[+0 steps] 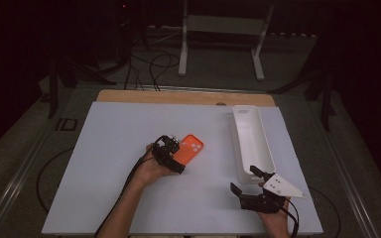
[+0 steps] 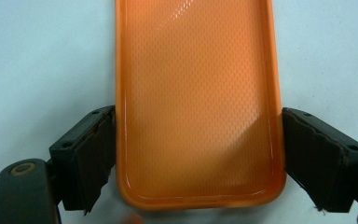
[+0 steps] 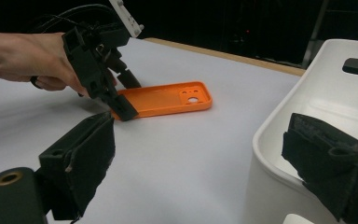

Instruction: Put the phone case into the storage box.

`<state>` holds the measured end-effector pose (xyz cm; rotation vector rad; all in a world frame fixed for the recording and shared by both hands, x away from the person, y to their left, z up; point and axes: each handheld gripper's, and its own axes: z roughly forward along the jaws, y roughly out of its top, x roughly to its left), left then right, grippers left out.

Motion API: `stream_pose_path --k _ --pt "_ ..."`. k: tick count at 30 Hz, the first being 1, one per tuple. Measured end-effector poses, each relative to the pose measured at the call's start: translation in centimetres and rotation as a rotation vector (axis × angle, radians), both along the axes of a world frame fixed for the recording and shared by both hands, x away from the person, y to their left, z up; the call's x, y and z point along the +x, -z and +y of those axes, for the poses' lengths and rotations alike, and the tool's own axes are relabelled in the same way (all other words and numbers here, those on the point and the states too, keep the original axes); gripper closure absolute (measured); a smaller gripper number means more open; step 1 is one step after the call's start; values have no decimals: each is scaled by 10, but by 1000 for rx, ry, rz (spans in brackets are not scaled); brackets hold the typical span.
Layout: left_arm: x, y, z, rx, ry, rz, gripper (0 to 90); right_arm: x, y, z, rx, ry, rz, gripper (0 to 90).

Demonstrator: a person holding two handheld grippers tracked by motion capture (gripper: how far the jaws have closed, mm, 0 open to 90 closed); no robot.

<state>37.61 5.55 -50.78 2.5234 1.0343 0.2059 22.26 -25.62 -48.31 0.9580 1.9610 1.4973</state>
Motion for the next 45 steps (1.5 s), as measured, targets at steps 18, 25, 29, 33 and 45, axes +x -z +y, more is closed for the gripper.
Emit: stream_pose_path --k 18,25,29,33,45 --pt "-2 -2 2 -11 7 -36 164 0 0 -3 2 11 -2 91" --pt "-3 -8 4 -13 1 -74 164 0 0 -3 2 12 -2 92" --pt "-4 -12 7 -25 -8 -91 164 0 0 -3 1 12 -1 91" --pt "-4 -16 9 -33 -11 -104 164 0 0 -3 1 11 -2 91" --pt "-8 -28 13 -55 -29 -147 164 0 0 -2 2 11 2 92"
